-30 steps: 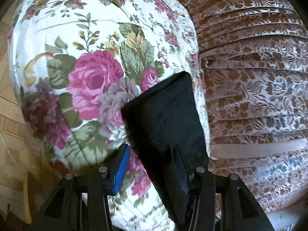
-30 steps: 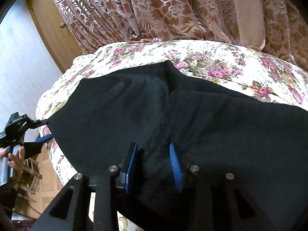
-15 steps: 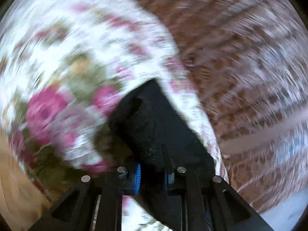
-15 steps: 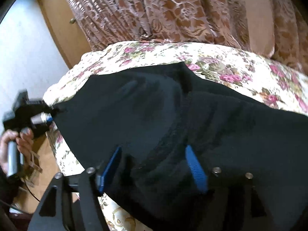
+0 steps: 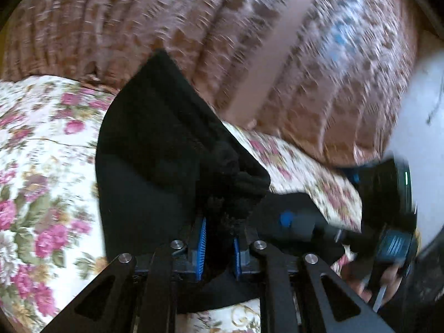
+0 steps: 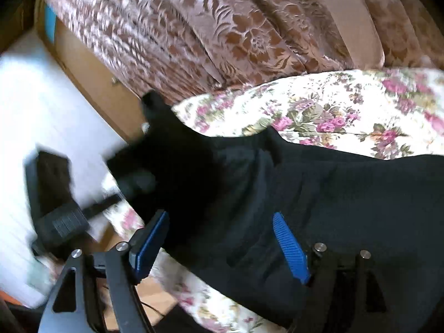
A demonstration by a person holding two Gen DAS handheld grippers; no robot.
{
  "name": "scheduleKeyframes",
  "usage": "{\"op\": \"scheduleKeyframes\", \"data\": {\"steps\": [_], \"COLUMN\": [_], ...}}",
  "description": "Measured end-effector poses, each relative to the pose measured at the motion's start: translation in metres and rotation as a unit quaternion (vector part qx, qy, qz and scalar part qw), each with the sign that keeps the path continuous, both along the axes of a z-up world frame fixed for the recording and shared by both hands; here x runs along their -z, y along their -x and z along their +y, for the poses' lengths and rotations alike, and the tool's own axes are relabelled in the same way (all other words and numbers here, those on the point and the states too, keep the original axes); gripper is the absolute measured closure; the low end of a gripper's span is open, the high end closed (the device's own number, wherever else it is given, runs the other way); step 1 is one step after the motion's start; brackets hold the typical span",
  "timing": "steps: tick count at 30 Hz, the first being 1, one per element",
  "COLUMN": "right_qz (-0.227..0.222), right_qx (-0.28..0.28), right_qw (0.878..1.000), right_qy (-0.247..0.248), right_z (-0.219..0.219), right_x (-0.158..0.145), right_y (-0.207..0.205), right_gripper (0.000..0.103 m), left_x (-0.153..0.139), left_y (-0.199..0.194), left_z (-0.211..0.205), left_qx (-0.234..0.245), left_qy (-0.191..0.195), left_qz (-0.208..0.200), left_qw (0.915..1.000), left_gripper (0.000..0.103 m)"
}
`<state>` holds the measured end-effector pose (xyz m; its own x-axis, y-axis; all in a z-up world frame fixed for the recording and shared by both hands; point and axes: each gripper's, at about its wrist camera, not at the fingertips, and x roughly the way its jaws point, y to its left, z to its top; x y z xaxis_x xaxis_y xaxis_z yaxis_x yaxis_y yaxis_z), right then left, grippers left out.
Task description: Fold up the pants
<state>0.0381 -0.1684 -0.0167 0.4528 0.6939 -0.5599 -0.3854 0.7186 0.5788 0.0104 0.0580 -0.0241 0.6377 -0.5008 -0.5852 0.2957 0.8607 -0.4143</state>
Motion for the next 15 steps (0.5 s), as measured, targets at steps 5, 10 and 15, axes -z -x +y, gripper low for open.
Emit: {"op": "scheduleKeyframes", "data": {"steps": [5,10,15], "right_qz": [0.062,0.1,0.109], "right_qx": [-0.017,-0.009,-0.035], "right_qw": [0.994,0.99,0.992], "right_qy": [-0.089,-0.103,-0.056], "right_z": [-0.008,0.006,0.035], "right_x": [0.007,0.019,0.029], "right_y": [-0.026,-0.055,-0.085], "right_gripper": [0.019,0.019,0.074], "left_x": [0.01,0.012,0.008], "left_y": [0.011,0.018,0.019], "left_z": [-0.022,-0.035,-0.037], "left_qx": [0.035,0.05,0.048], "left_qy": [-0.016,-0.032,-0.052], "left_qz": [0.008,0.005,0.003], "left_qw": [0.9992,0.9983,0.9975], "left_gripper": [0.088,0.088,0.088]}}
